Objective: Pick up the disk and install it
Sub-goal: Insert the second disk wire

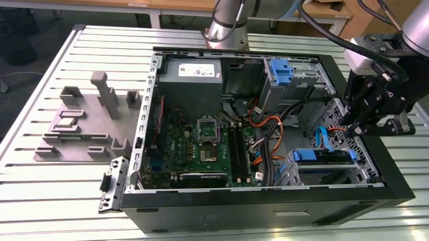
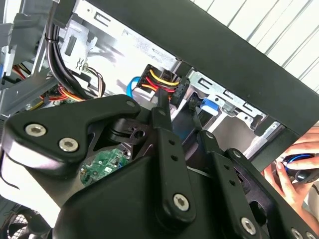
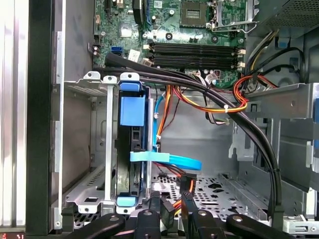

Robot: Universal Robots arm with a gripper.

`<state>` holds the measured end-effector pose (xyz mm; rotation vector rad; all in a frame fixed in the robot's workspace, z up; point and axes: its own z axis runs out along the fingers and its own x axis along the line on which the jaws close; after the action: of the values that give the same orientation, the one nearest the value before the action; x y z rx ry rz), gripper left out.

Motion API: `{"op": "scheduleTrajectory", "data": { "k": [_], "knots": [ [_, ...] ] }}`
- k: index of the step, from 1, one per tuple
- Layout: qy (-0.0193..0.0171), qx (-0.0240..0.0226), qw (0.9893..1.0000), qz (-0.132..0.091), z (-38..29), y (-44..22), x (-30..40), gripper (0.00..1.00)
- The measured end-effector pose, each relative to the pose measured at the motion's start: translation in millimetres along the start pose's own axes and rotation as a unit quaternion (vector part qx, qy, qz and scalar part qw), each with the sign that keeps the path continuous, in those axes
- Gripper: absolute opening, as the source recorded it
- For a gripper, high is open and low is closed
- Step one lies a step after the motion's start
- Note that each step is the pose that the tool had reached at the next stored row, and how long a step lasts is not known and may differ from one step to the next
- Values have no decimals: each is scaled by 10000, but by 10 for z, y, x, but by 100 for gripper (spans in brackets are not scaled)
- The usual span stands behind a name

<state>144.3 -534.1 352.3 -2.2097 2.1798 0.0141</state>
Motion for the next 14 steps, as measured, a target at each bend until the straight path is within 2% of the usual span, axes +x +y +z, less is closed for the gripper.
{"op": "scheduleTrajectory", "data": {
  "k": [7, 14],
  "knots": [
    [39, -3, 10000, 0, 19, -43, -1, 31],
    [62, -4, 10000, -1, 28, -90, -10, 31]
  ]
}}
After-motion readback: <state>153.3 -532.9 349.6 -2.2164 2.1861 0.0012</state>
